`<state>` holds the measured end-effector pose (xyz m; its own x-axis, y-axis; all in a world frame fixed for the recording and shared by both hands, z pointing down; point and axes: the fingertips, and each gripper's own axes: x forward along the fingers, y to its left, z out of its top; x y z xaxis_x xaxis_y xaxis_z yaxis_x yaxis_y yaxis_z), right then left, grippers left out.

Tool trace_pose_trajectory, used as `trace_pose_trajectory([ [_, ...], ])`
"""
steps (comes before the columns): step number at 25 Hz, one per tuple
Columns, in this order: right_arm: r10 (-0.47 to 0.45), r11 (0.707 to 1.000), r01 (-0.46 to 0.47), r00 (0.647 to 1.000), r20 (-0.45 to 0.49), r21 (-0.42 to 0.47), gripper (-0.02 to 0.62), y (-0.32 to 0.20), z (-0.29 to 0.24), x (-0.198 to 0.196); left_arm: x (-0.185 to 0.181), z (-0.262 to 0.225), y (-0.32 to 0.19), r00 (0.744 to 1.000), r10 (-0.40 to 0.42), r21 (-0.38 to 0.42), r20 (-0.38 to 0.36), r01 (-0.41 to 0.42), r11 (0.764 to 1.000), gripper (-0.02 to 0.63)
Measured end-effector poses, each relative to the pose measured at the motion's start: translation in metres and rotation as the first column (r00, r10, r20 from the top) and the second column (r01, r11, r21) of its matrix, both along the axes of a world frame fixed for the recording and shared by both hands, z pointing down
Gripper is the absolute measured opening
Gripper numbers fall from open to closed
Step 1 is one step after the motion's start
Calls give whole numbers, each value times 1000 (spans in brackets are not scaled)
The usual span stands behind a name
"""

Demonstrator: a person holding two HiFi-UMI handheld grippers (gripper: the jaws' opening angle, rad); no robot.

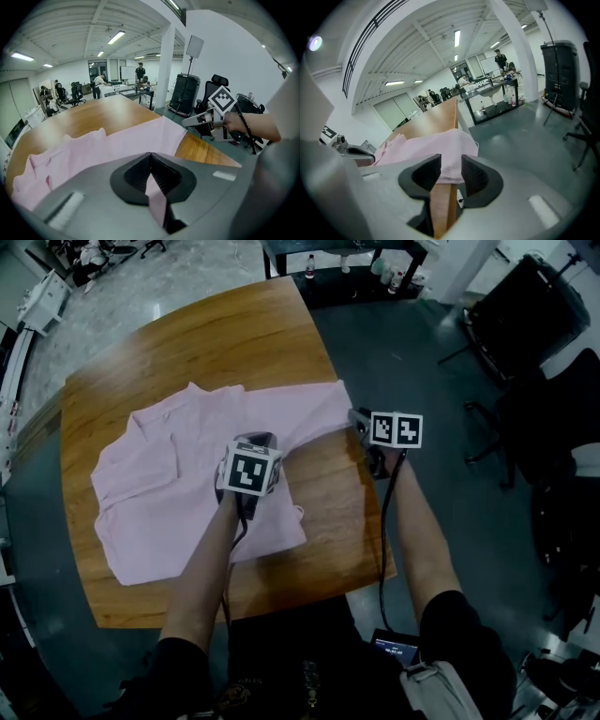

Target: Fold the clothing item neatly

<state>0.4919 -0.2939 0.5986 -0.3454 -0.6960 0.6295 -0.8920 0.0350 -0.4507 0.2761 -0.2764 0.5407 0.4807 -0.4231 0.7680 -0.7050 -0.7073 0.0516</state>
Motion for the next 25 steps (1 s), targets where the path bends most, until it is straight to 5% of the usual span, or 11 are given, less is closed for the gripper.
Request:
trace_pose_trajectory([
  [3, -22, 999, 23, 1000, 16, -44, 117, 5, 11, -7, 1, 1, 3, 1000, -5, -5, -12, 5, 1000, 8],
  [6, -42, 998, 41, 999, -34, -45, 43, 10, 9, -7, 0, 0, 4, 1000, -9, 1, -12, 9, 1000, 8],
  [14, -117, 985, 129, 988, -100, 117, 23, 7, -58, -36, -34, -10, 6, 997, -66, 15, -30, 66, 998, 8],
  [25, -225, 921, 281, 949, -218, 271, 23, -14, -159, -146, -114, -9, 11, 992, -106, -12, -73, 105, 994, 8],
])
